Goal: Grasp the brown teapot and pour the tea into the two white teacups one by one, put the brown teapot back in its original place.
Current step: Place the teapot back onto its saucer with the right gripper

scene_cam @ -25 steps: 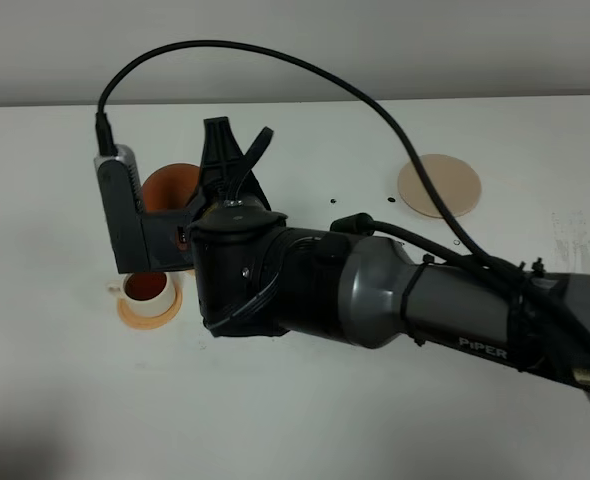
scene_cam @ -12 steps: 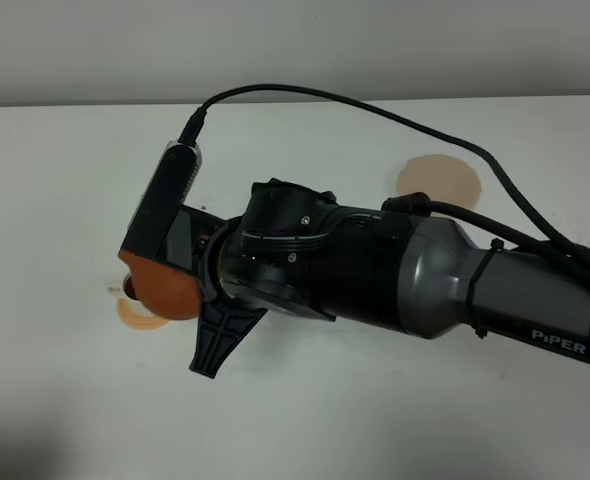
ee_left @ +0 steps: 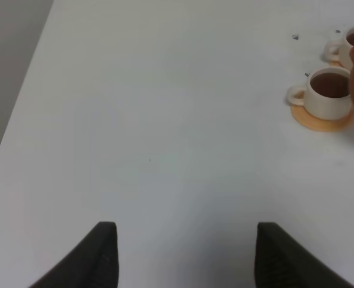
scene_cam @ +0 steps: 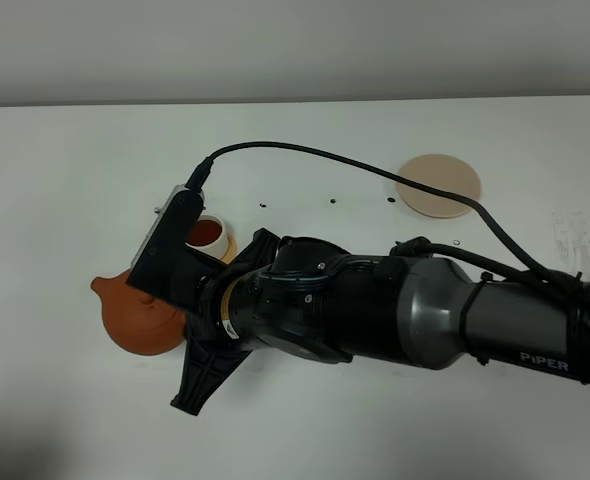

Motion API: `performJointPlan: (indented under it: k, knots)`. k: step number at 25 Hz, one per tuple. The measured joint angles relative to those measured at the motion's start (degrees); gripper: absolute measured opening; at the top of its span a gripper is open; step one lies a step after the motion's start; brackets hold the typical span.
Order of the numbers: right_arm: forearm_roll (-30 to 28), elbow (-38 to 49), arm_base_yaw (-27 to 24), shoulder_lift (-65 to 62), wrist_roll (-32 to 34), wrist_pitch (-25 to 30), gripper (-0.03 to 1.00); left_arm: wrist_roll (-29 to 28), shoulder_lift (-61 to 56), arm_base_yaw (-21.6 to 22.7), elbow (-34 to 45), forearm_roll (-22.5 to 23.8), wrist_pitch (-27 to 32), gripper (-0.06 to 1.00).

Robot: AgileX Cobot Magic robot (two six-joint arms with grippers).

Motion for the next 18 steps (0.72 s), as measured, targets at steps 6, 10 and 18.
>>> performJointPlan:
  k: [6, 10, 18]
  knots:
    - [0.58, 0.00, -2.06, 3.91, 0.02, 0.01, 0.09, 0.00, 0.00, 0.00, 0.00, 0.00, 0.00, 0.50]
    - [2.15, 0.00, -2.73, 5.36, 0.02, 0.06, 0.09, 0.00, 0.00, 0.00, 0.00, 0.00, 0.00, 0.50]
    - [3.42, 0.00, -3.77, 6.80, 0.02, 0.52, 0.09, 0.00, 0.00, 0.00, 0.00, 0.00, 0.00, 0.50]
